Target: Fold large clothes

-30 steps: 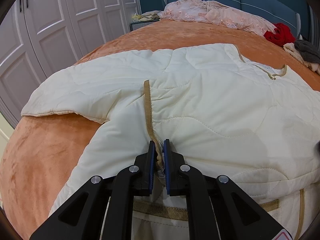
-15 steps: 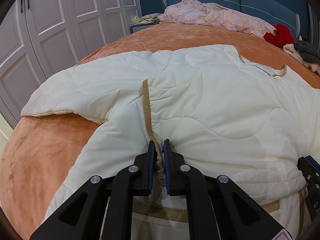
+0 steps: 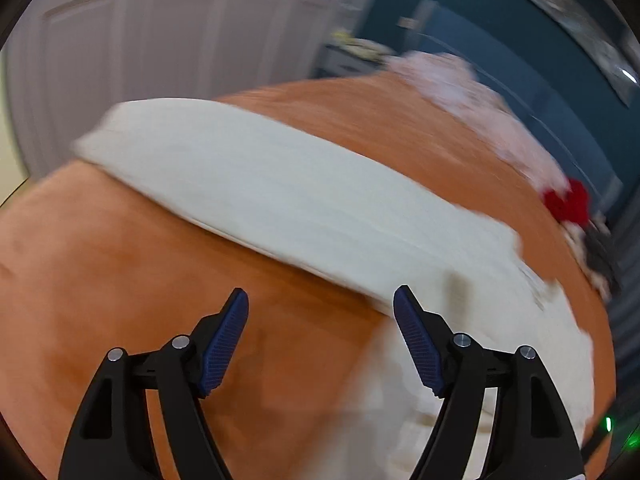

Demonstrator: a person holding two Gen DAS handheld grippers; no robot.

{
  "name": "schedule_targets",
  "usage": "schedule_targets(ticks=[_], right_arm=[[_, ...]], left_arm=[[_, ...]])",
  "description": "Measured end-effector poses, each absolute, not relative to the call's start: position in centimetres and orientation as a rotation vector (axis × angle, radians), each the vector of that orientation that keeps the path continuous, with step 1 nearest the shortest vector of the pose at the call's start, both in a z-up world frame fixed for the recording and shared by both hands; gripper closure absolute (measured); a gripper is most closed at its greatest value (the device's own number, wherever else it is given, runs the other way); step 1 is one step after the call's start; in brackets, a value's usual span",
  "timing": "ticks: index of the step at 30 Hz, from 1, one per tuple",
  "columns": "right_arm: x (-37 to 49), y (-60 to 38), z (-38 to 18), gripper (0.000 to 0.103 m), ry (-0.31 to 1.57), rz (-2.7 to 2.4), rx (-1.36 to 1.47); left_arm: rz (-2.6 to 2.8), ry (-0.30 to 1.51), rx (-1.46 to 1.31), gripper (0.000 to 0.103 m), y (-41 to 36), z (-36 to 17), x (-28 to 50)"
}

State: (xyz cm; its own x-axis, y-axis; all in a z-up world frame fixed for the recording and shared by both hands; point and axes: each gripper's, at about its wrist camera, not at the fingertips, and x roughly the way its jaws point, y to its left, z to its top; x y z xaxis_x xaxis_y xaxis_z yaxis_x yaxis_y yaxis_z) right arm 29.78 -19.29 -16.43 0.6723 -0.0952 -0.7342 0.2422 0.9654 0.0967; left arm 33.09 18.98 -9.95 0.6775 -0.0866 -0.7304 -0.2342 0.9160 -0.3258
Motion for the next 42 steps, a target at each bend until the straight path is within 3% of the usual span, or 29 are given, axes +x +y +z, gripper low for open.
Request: schedule_targets(ticks=[7,12,13,15,18,23,27,31,34,37,38,39,40,41,42], right_arm=[[29.9,-19.3,-16.4,0.086,0.814,-0.198,0.181],[29.8,-19.1,-16.4,0.086,0.814,-0.204,0.170],[29.9,-19.1,-16.4,0.086,0.815,-0.205,0.168],[29.9,-19.0,-16.4,0.086,0.814,-0.206,0.167],[29.9,-19.0,-16.3,0.086,0.814,-0.206,0.167],[29.9,-19.1,-16.2,0.086,0.816,-0.201,0.177],[28.5,-19.4,-14.4,0.080,0.792,-0.211,0.205],[23.8,-20.7,-12.0,0.079,0.724,-0.210,0.279],[19.9,-22.5,-10.8,0.078,0.711,-0.231,0.313],[15.7,-25.2,-10.2,0.072,0.724,-0.275,0.363],[14.8,-25.8,-10.2,0.071,0.728,-0.286,0.368],[13.7,-26.5,-10.1,0.069,0.736,-0.304,0.372],[12.6,-27.2,-10.0,0.067,0.744,-0.317,0.372],[11.8,-27.7,-10.0,0.065,0.751,-0.323,0.370],[11.2,-28.1,-10.0,0.062,0.757,-0.330,0.365]], left_arm=[[0.422,0.883,-0.652,0.032,35.4,-12.5,38.8],[0.454,0.857,-0.697,0.037,37.3,-12.8,40.9],[0.434,0.860,-0.700,0.046,37.0,-12.7,41.4],[0.392,0.865,-0.690,0.093,35.8,-11.9,42.2],[0.298,0.809,-0.647,0.099,33.3,-8.7,42.4],[0.095,0.646,-0.455,0.100,24.0,1.5,41.3],[-0.139,0.525,-0.283,0.100,12.0,9.2,37.6],[-0.366,0.513,-0.171,0.100,0.4,11.8,33.8],[-0.455,0.589,-0.133,0.099,-6.4,9.9,32.6],[-0.488,0.725,-0.133,0.091,-10.7,5.8,32.5],[-0.489,0.786,-0.134,0.084,-11.8,3.6,32.2],[-0.496,0.818,-0.142,0.068,-12.2,2.4,31.8],[-0.498,0.864,-0.162,0.058,-12.3,0.7,31.1],[-0.494,0.889,-0.187,0.051,-12.1,-0.3,30.5],[-0.493,0.913,-0.241,0.051,-11.2,-1.6,29.6]])
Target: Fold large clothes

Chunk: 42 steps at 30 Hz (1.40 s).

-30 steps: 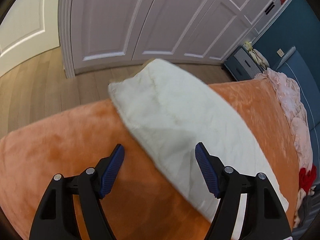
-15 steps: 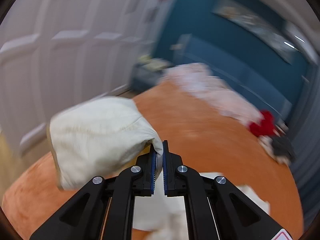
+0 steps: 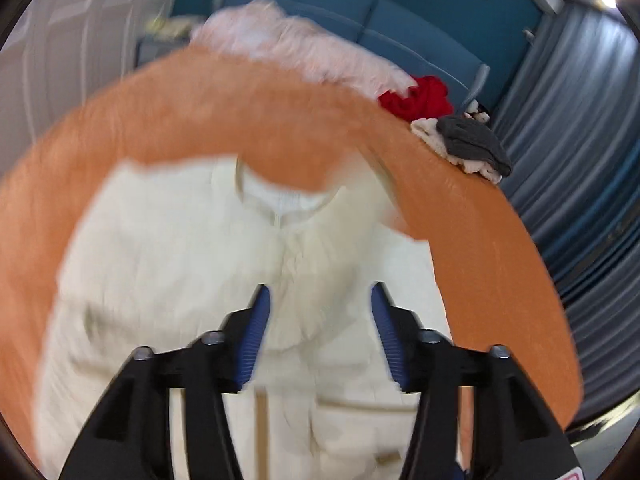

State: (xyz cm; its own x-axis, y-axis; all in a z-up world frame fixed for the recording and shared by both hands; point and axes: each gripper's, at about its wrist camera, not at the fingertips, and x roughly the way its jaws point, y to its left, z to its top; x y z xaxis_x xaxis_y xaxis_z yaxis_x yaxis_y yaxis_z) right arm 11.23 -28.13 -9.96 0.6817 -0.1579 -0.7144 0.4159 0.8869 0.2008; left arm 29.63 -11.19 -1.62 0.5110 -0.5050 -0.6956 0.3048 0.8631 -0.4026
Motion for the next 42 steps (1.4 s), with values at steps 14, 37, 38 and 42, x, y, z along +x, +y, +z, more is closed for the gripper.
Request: schedule_targets(ticks=[14,37,38,42], right_arm=[[20.2,-33.0,-7.9,0.032,0.693,-0.294,0.496],[25.0,-32.6,-12.8,0.097,0.853,-0.245,0.441],[25.1,-32.5,-13.6,0.097,0.862,-0.252,0.441],[24.8,-31.6,-14.8,0.097,0.858,-0.266,0.411]], left_arm=[[-0.125,1.047,-0.710,0.047,6.2,-9.3,36.6],[-0.075,1.049,-0.482,0.099,7.5,-12.5,38.1],[-0.071,1.052,-0.465,0.098,7.1,-13.1,38.0],[-0.053,1.027,-0.377,0.097,6.2,-14.2,37.3]])
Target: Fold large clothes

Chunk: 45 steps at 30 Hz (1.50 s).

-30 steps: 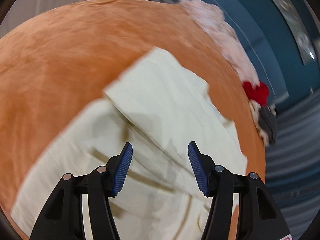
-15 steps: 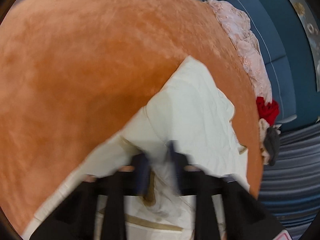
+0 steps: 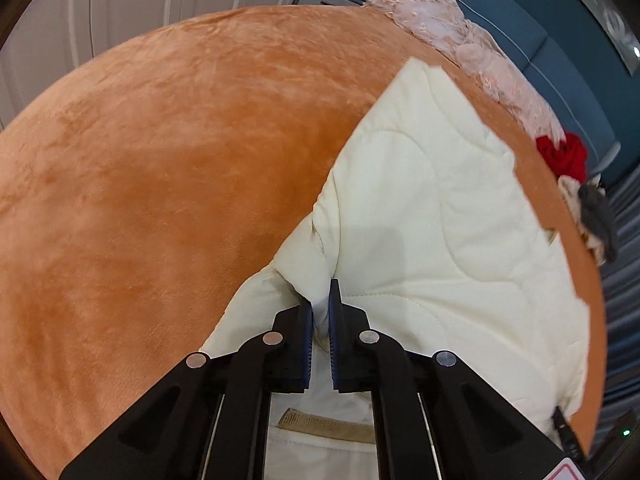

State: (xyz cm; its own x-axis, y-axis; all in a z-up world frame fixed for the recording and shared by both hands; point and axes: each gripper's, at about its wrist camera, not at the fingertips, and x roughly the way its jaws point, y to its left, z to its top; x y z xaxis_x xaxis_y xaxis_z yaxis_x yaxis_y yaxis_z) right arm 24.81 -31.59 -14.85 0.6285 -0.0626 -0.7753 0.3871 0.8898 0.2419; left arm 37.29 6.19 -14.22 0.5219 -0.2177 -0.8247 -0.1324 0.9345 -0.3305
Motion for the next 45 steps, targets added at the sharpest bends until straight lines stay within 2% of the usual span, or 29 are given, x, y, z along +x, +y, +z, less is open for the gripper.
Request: schedule_targets(ticks=[4,5,7,9,14,17,21,25,29,45], right_arm=[[25.5,-32.0,-14.8,0.093,0.858,-0.259,0.414],[25.5,-32.0,-14.2,0.090,0.858,-0.261,0.414],[24.5,-32.3,-12.9,0.072,0.845,-0.297,0.400],[22.8,-32.0,-10.2,0.066,0.765,-0.339,0.374],[24.2,-29.5,-5.7,0.066,0.671,-0.259,0.291],[27.9,-27.2,-5.4,0.067,0.680,-0.176,0.259],[33.0,-25.0,-8.3,0.068,0.771,-0.129,0.208],[34.7,-23.8,-12.8,0.068,0.864,-0.144,0.146],[33.9,-23.3,-15.2,0.068,0.834,-0.150,0.113],[33.9,-22.4,-16.3,0.068,0.768,-0.191,0.041]], left_arm=[[-0.043,1.008,-0.333,0.096,5.6,-14.3,37.1],[-0.041,1.000,-0.321,0.092,5.6,-14.1,37.1],[-0.036,0.990,-0.302,0.087,5.9,-12.9,36.5],[-0.040,0.978,-0.295,0.085,6.5,-11.3,35.7],[-0.049,0.842,-0.270,0.086,5.9,-5.4,34.3],[-0.126,0.835,-0.260,0.086,2.8,-4.2,35.8],[-0.190,0.871,-0.142,0.086,-3.1,-6.5,38.1],[-0.198,0.937,-0.032,0.085,-6.7,-11.4,39.6],[-0.184,0.860,0.031,0.085,-7.4,-14.9,38.4],[-0.155,0.789,0.065,0.085,-8.1,-16.1,38.1]])
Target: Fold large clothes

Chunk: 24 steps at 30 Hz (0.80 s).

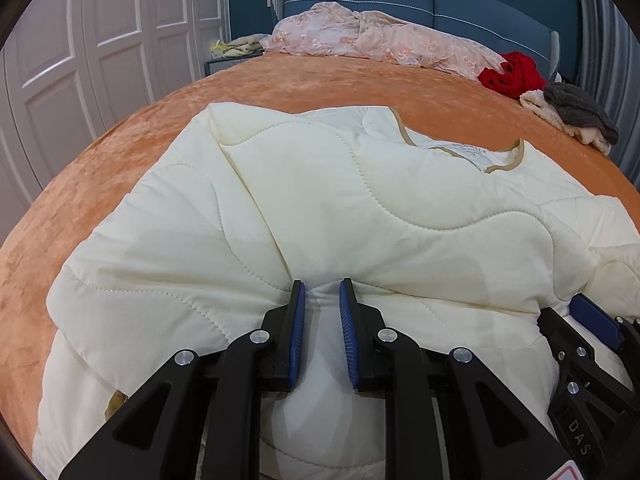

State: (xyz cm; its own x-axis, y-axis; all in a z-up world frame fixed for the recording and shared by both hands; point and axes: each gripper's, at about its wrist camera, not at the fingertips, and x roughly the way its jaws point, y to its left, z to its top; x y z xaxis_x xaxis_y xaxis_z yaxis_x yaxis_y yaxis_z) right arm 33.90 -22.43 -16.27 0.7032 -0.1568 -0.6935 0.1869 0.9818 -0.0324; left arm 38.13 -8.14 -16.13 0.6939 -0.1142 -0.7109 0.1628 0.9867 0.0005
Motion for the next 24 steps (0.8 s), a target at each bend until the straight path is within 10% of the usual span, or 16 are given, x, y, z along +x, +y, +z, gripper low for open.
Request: schedule_targets(ticks=[24], right_arm=[[33.0,-24.9,-11.2,0.057,0.748,-0.036,0.196]], left_arm=[[-0.251,0.849,-0.063,0.083,-5.3,-10.6,40.0]])
